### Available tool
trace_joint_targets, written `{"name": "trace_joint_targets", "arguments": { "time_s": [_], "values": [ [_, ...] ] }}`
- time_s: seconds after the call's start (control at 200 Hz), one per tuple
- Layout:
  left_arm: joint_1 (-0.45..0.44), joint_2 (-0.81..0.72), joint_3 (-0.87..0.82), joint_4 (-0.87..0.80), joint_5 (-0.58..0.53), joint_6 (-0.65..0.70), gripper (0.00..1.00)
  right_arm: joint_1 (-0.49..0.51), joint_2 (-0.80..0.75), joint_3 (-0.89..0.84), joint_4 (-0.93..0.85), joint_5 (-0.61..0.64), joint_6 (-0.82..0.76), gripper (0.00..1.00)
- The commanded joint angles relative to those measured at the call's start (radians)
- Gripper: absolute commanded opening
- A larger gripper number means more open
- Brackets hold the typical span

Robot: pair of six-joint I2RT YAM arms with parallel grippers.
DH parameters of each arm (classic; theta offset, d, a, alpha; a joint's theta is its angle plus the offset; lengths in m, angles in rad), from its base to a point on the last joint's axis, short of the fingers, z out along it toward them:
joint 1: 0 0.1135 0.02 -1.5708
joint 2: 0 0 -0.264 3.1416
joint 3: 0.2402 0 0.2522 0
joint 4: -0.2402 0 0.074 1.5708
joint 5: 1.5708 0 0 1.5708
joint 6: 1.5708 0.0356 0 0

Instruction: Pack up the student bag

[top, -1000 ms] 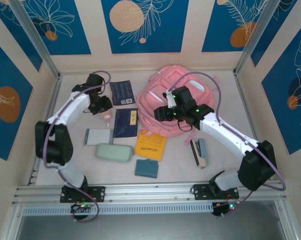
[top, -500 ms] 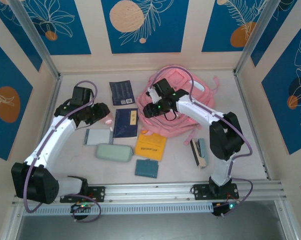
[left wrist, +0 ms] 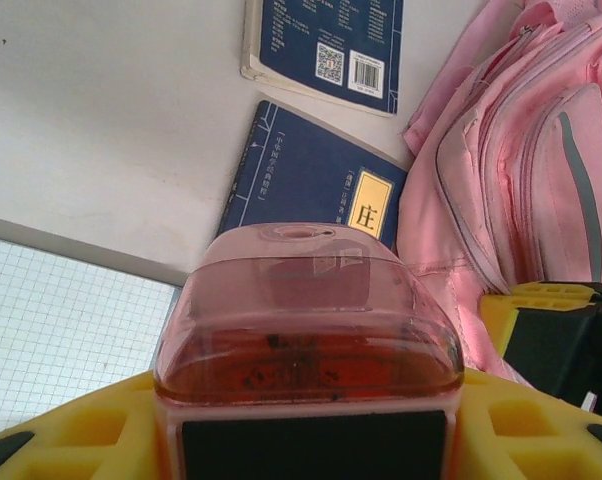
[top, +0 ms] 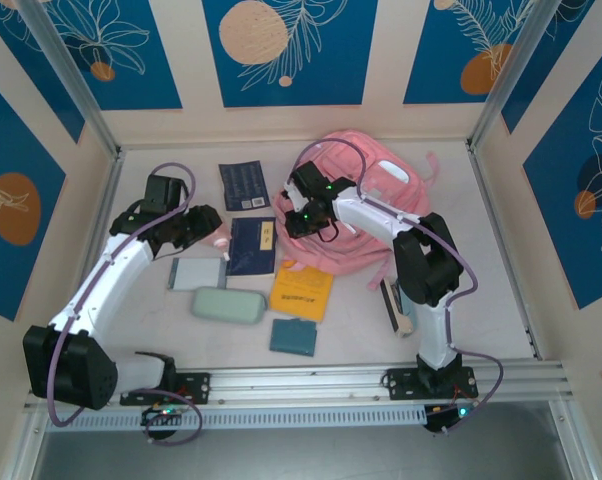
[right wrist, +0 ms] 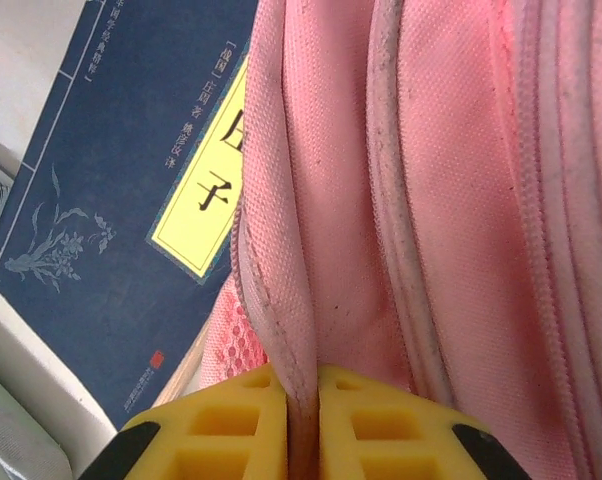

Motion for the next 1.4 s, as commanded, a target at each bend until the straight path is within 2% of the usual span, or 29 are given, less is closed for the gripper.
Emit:
{"name": "trace_joint_targets", "arguments": {
  "time_s": [0.0,0.16,0.31,0.715,0.795,1.035,1.3,1.395],
  "values": [
    [0.010,-0.019,-0.007,0.038,0.033,-0.013,0.36,0.005,-0.027,0.031,-0.018,0.016,0.004,0.12],
    [0.010,-0.016,-0.008,0.037,0.032,-0.012,0.36,-0.011,-0.049,0.023,0.002,-0.034,0.014,0.10],
    [0.010,-0.006,-0.008,0.039,0.042,-0.013,0.36,-0.019,-0.032,0.023,0.014,-0.069,0.027,0.20],
    [0.010,0.005,-0.014,0.045,0.048,-0.013,0.36,-0.009,-0.019,0.023,0.062,-0.022,0.063,0.29],
    [0.010,0.011,-0.015,0.045,0.048,-0.010,0.36,-0.010,-0.018,0.024,0.069,-0.012,0.064,0.25],
    [0.010,0.018,-0.023,0.052,0.059,-0.010,0.36,-0.013,-0.010,0.020,0.075,-0.006,0.069,0.00],
    [0.011,0.019,-0.019,0.059,0.071,-0.005,0.36,-0.024,-0.119,0.013,0.081,0.006,0.082,0.00],
    [0.010,0.014,-0.017,0.067,0.085,-0.001,0.36,-0.044,-0.168,0.009,0.081,-0.028,0.100,0.00]
  ]
}}
